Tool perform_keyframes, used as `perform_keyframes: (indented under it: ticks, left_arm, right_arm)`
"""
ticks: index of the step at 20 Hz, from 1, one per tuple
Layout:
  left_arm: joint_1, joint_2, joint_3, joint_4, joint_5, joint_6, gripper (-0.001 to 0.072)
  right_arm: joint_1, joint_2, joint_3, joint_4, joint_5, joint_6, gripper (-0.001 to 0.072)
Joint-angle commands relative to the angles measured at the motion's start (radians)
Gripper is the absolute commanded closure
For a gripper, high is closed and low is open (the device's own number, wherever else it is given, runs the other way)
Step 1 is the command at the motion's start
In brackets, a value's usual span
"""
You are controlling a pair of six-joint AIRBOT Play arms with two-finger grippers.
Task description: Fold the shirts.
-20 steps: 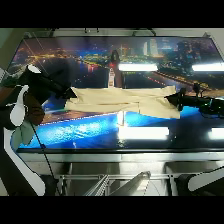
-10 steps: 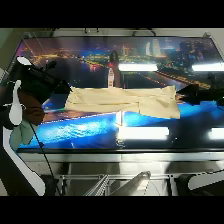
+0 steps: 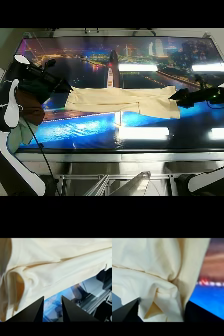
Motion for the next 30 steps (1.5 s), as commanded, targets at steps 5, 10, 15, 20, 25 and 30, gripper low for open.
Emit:
perform_keyframes:
  ticks: [5,10,15,20,25,30]
  left_arm:
    - [-0.230,0.009,-0.003,0.003,0.169,0.060,0.0497]
    - [-0.452,-0.019,-0.003,0.064,0.414,0.080,0.0695]
    - [-0.547,-0.151,0.019,0.063,0.433,0.024,0.0697]
    - [-0.586,-0.223,0.152,0.053,0.372,-0.021,0.0697]
    - [-0.530,-0.108,0.137,-0.284,0.282,0.020,0.0697]
    - [-0.370,0.125,0.080,-0.547,0.212,0.138,0.0697]
  right_arm:
    - [0.087,-0.027,0.048,-0.011,-0.039,0.029,0.0680]
    - [0.060,0.031,0.071,-0.011,0.032,0.046,0.0682]
    - [0.033,0.133,0.102,0.060,0.158,0.051,0.0681]
    - [0.040,0.231,0.132,0.311,0.247,0.051,0.0681]
    - [0.153,0.268,0.132,0.389,0.220,0.085,0.0681]
    - [0.482,0.259,0.143,0.321,-0.092,0.128,0.0681]
